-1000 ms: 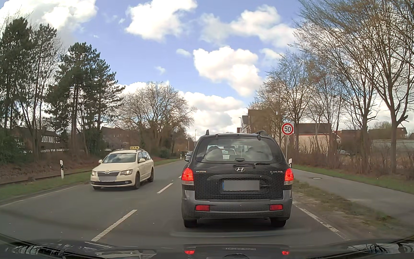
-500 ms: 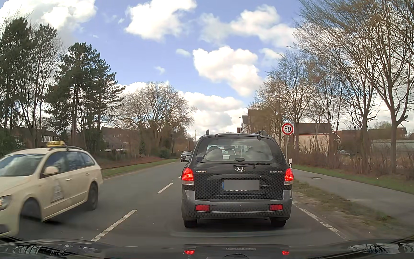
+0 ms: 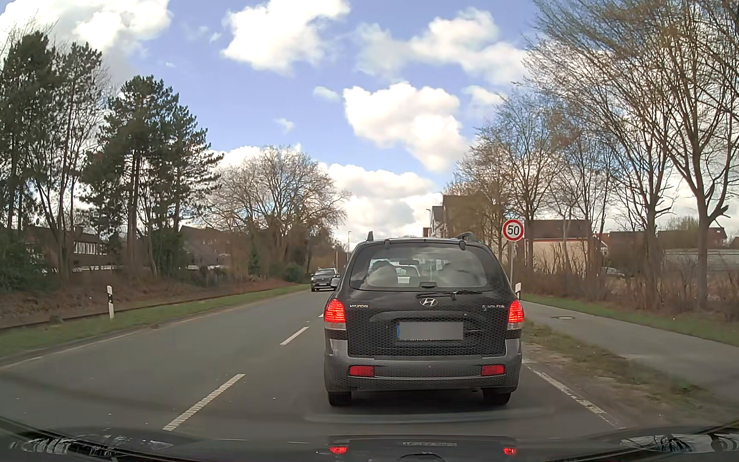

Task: Follow the waypoints while adhering to traffic rules and regulations

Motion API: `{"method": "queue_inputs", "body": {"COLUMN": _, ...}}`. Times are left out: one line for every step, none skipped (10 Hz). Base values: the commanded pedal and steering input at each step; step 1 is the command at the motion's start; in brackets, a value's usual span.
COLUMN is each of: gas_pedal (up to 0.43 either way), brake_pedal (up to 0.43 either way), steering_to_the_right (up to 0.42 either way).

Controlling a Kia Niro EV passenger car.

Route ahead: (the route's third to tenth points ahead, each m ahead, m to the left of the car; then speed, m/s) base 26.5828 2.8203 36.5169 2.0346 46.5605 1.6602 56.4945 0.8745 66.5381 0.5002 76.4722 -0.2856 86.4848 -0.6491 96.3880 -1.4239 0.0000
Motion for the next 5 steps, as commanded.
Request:
{"method": "queue_inputs", "body": {"gas_pedal": 0.0, "brake_pedal": 0.22, "steering_to_the_right": 0.0}}
{"method": "queue_inputs", "body": {"gas_pedal": 0.0, "brake_pedal": 0.22, "steering_to_the_right": 0.0}}
{"method": "queue_inputs", "body": {"gas_pedal": 0.0, "brake_pedal": 0.22, "steering_to_the_right": 0.0}}
{"method": "queue_inputs", "body": {"gas_pedal": 0.0, "brake_pedal": 0.22, "steering_to_the_right": 0.0}}
{"method": "queue_inputs", "body": {"gas_pedal": 0.0, "brake_pedal": 0.22, "steering_to_the_right": 0.0}}
